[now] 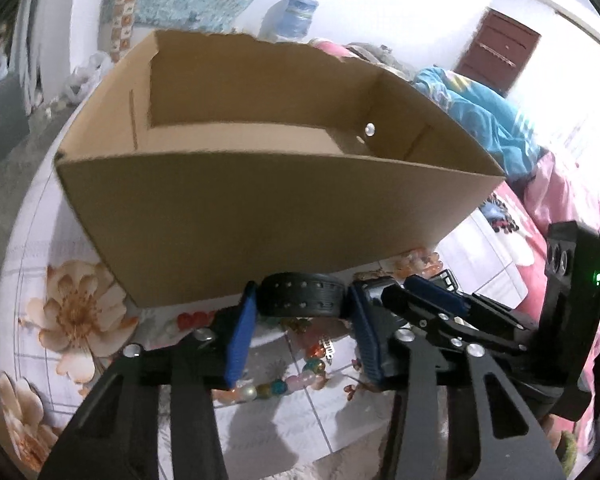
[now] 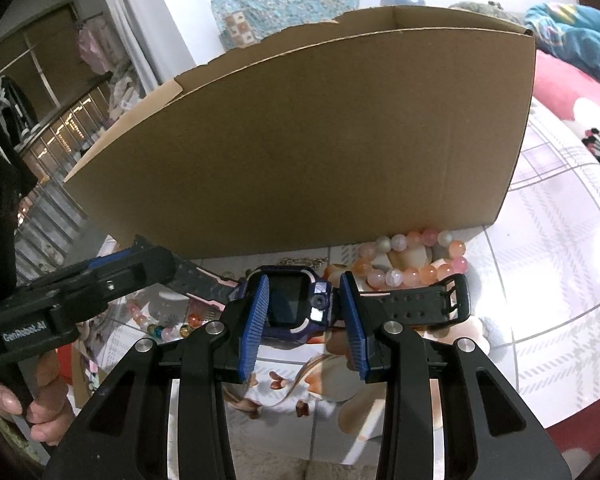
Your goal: Organize jewelry
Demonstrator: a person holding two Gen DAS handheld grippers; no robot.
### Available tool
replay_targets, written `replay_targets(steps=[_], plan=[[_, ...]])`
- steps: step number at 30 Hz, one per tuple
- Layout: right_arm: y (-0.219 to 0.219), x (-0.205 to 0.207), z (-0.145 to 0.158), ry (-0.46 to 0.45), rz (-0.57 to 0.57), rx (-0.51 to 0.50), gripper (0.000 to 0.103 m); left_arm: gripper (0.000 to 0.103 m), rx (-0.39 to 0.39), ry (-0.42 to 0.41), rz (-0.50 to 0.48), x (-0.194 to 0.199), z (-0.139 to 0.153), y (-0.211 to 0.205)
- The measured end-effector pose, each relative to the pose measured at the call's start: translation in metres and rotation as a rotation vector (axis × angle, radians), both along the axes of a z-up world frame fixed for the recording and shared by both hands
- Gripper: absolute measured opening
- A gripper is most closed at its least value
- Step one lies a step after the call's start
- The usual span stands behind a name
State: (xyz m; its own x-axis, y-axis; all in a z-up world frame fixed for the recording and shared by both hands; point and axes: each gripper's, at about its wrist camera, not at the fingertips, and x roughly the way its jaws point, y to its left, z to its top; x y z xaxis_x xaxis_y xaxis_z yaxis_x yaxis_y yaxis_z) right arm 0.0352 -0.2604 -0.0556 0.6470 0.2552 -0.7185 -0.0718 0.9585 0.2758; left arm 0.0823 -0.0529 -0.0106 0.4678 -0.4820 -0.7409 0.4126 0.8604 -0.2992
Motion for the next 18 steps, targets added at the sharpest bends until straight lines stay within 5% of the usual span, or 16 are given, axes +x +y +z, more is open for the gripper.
replay_targets(steps=[7,18], plan=[[-0.002,-0.003,0.000,-0.006,0.007,0.007,0.034,0.019,0.050,-0.055,-0.024,-0.007,0.001,-0.008],[-0.041,-0.039,0.015,-0.036,-0.068,0.039,0.038,0.017,0.107,-0.108,-0.040,-0.014,0.001,-0.015]])
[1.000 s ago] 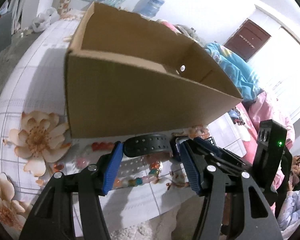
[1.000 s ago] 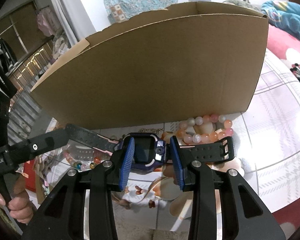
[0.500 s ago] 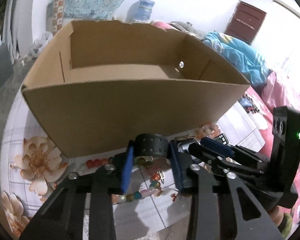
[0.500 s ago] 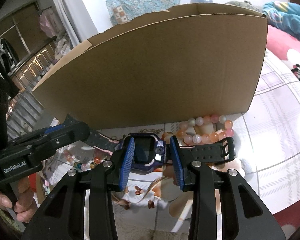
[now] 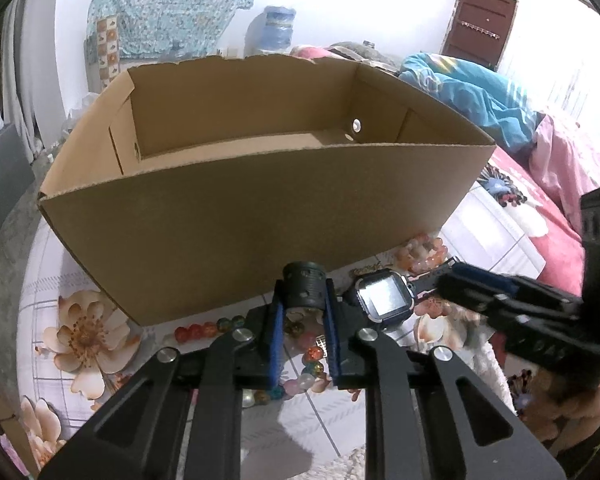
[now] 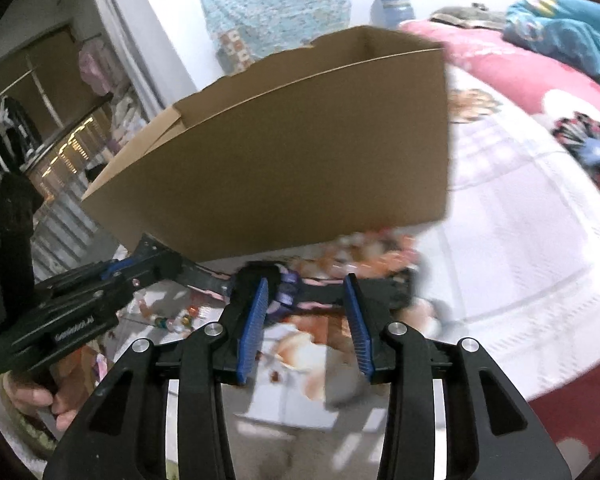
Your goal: Organize jewelry
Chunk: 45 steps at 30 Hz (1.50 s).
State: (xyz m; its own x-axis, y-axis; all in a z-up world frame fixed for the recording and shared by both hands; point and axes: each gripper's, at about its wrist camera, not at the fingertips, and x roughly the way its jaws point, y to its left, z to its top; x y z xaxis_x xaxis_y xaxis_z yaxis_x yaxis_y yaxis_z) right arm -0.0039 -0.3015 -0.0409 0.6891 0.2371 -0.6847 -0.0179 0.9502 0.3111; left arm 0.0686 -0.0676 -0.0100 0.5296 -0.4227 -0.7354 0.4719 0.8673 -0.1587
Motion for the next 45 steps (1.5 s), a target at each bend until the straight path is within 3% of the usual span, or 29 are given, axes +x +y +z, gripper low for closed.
replay_targets(steps=[5,12,18,20,26,37,45], plan=[[-0.026,-0.004,0.002,0.014,-0.078,0.026,0.046,0.017,0.007,-0.005,0.002,0.000,0.000,-0.001],[-0.035,0.008,-0.010,0.082,-0.118,0.071,0.046,0.016,0.020,0.000,0.004,0.002,-0.003,-0.001],[-0.037,0.012,-0.014,0.084,-0.130,0.116,0.031,0.016,0.025,0.003,0.001,0.001,-0.004,-0.002],[-0.038,0.014,-0.017,0.092,-0.135,0.139,0.020,0.016,0.026,0.002,0.002,0.001,-0.005,-0.003],[-0.051,0.017,-0.021,0.090,-0.155,0.197,0.003,0.016,0.027,0.003,0.002,0.001,-0.005,-0.003],[-0.044,0.006,0.012,-0.021,-0.110,0.200,0.003,0.016,0.002,-0.007,-0.012,-0.003,0.001,-0.001],[-0.039,-0.014,0.049,-0.086,-0.100,0.169,0.002,0.016,-0.044,-0.047,-0.048,-0.017,0.027,0.005]])
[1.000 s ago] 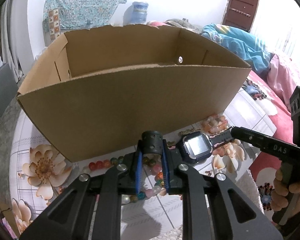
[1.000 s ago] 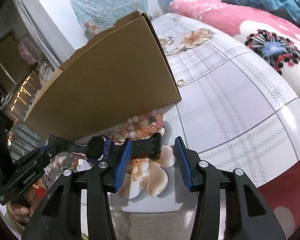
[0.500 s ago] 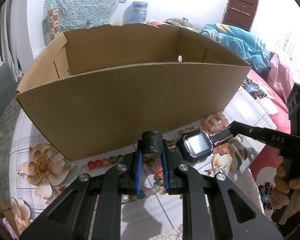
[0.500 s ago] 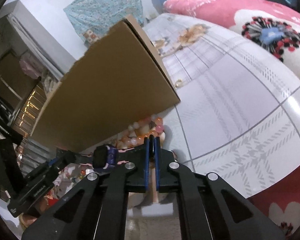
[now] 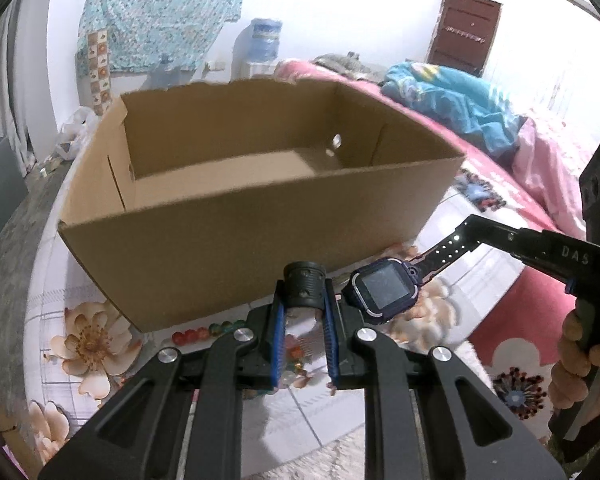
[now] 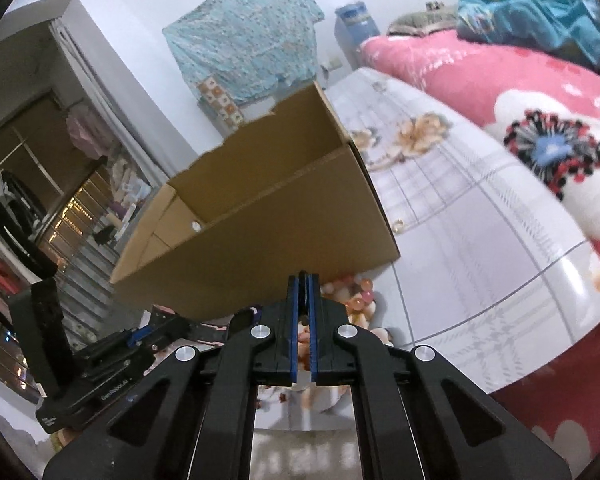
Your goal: Organize jewelry
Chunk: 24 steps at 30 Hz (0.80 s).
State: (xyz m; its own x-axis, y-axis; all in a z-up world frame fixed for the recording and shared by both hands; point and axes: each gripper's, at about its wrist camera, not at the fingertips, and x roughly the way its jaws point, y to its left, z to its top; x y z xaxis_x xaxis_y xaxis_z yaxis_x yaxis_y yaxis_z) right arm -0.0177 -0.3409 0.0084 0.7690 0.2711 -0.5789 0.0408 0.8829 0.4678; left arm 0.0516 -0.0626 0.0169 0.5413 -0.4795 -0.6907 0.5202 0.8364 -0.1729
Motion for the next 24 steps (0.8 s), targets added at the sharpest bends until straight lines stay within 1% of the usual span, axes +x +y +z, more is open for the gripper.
replay_targets(steps=[2,4,7,10,11,14,15,17,18,20,22,24], plan=[[0.004,-0.003,0.010,-0.022,0.003,-0.011,0.002,0.016,-0.022,-0.008,-0.016,-0.004,0.010,0.002],[0.008,-0.005,0.028,-0.058,0.010,-0.032,0.002,0.016,-0.049,-0.021,-0.034,-0.008,0.025,0.006],[0.009,0.002,0.053,-0.101,0.034,-0.039,0.002,0.016,-0.083,-0.046,-0.051,-0.006,0.051,0.010],[0.006,0.025,0.077,-0.123,0.078,-0.019,0.002,0.016,-0.111,-0.070,-0.052,0.008,0.078,0.016],[0.005,0.034,0.079,-0.120,0.089,-0.012,0.002,0.016,-0.109,-0.071,-0.049,0.013,0.083,0.016],[0.003,0.087,0.087,-0.075,0.149,0.032,0.002,0.016,-0.096,-0.042,-0.028,0.046,0.098,0.017],[0.004,0.101,0.086,-0.054,0.161,0.037,0.002,0.016,-0.081,-0.022,-0.018,0.060,0.099,0.016],[0.009,0.140,0.081,0.006,0.195,0.047,0.002,0.016,-0.057,0.018,-0.014,0.086,0.098,0.013],[0.011,0.158,0.075,0.039,0.208,0.046,0.002,0.016,-0.047,0.039,-0.010,0.098,0.095,0.011],[0.014,0.185,0.065,0.101,0.224,0.045,0.002,0.016,-0.001,0.116,0.007,0.132,0.083,0.004],[0.021,0.219,0.051,0.179,0.241,0.033,0.002,0.016,0.050,0.157,0.034,0.158,0.071,-0.003],[0.027,0.241,0.041,0.229,0.249,0.008,0.002,0.016,0.099,0.204,0.046,0.183,0.057,-0.011]])
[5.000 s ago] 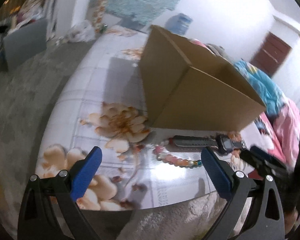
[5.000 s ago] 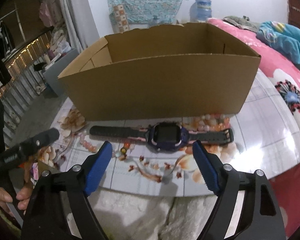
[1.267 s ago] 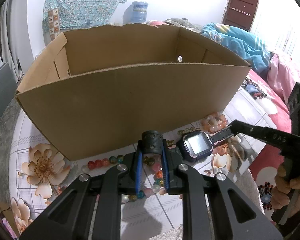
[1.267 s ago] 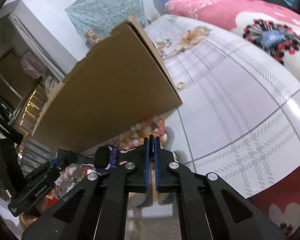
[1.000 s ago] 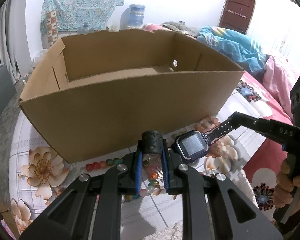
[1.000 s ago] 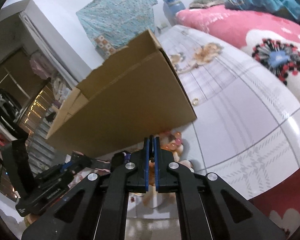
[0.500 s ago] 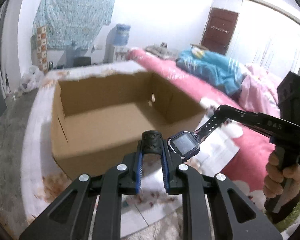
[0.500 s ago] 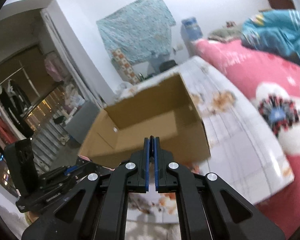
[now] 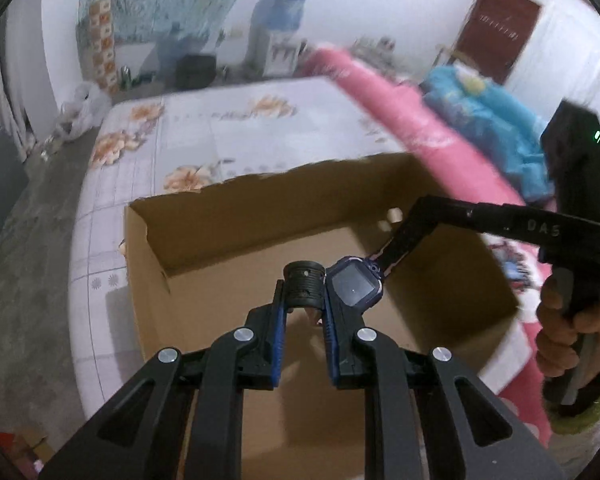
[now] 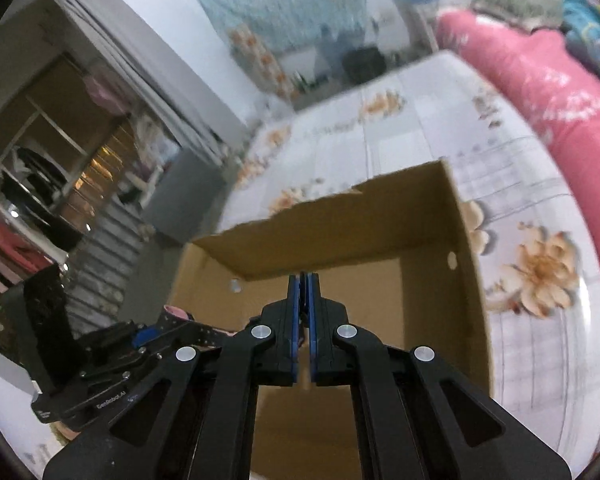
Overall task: Organize jewelry
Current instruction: 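Lower the smartwatch into the cardboard box and open the left gripper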
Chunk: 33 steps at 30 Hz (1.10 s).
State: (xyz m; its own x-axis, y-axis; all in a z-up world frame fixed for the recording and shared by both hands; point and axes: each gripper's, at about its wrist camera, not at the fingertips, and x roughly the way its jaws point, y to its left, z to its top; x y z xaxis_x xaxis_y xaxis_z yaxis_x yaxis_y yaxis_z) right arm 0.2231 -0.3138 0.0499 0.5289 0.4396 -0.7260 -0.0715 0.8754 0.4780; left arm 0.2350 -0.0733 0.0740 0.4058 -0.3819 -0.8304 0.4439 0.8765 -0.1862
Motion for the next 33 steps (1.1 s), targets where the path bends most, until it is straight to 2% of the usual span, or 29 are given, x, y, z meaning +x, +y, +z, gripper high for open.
replay_targets(steps=[4,8,12,13,15,19,25,30,33], plan=[[0.010,0.032,-0.017,0.065,0.016,-0.071,0.002,0.016,0.076,0.078,0.027,0.037,-0.022,-0.009],[0.015,0.047,-0.033,0.117,0.019,-0.121,0.002,0.020,0.160,0.111,0.048,0.057,-0.041,-0.016],[0.011,0.057,-0.050,0.172,0.020,-0.168,0.003,0.037,0.205,0.125,0.074,0.063,-0.048,-0.018],[0.012,0.057,-0.049,0.167,0.024,-0.175,0.007,0.041,0.205,0.121,0.072,0.064,-0.047,-0.019],[0.014,0.054,-0.044,0.150,0.028,-0.195,0.007,0.047,0.223,0.086,0.075,0.061,-0.044,-0.020],[0.013,0.053,-0.042,0.139,0.018,-0.216,0.017,0.059,0.204,0.049,0.088,0.058,-0.034,-0.016],[0.006,0.045,-0.028,0.098,-0.018,-0.216,0.023,0.063,0.140,-0.005,0.087,0.046,-0.015,-0.007],[0.002,0.027,-0.009,0.042,-0.031,-0.251,0.028,0.069,0.059,-0.086,0.092,0.025,0.012,0.010],[-0.002,0.009,0.006,-0.003,-0.051,-0.253,0.035,0.073,0.034,-0.129,0.091,0.007,0.029,0.022]])
